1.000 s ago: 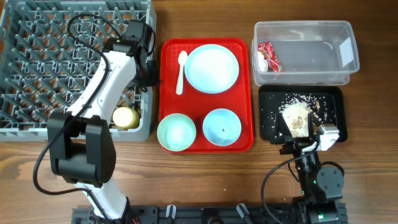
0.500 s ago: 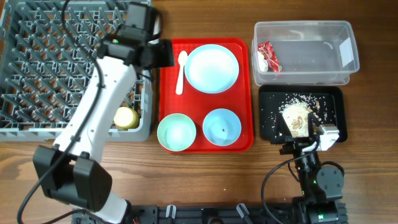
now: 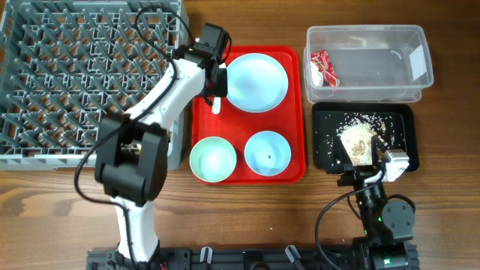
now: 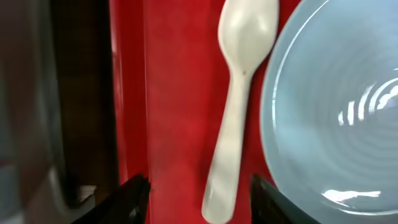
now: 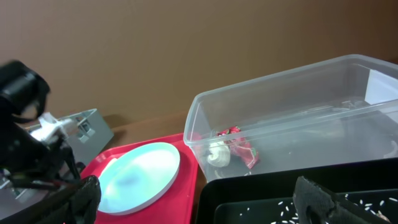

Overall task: Sort waste into correct bins and load items into the dishwasher rack
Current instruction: 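Move the left gripper to the white spoon on the red tray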

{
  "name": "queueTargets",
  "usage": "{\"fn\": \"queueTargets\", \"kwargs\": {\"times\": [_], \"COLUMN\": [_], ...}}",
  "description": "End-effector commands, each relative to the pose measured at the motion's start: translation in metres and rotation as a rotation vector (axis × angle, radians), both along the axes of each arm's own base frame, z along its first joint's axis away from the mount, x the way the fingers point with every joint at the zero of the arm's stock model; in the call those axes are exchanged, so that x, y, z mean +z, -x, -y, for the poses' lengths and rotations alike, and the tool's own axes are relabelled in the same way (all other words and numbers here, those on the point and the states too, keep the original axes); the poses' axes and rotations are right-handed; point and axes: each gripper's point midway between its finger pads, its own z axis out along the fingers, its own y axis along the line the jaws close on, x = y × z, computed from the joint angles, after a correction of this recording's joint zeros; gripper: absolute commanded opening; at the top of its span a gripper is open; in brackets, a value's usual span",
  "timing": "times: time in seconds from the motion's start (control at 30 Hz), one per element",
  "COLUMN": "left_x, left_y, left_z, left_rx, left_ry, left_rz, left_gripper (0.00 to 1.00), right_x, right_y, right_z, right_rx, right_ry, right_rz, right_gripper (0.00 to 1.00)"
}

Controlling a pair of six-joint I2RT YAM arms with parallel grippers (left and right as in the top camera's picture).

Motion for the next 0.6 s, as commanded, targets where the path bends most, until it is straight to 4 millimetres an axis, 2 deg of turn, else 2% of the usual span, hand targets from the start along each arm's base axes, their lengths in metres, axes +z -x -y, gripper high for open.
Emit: {"fn": "queueTargets", "kwargs": {"times": [0.0, 0.57], "left_x": [-0.015, -0.017], "left_y": [-0.002, -0.021], "left_z": [-0.005, 0.005], "left_rx": [0.005, 0.001], "left_ry": [-0.027, 0.011], "left_rz": [-0.015, 0.057], "left_gripper": [0.52, 0.45], "right_x": [0.004, 0.004], "right_y": [0.001, 0.001], "right_z": [0.002, 0.002], "right_rx": [-0.015, -0.015], "right_ry": [-0.009, -0.009], "right_rz": [0.019, 0.019], "right_gripper": [1.0, 1.0]}}
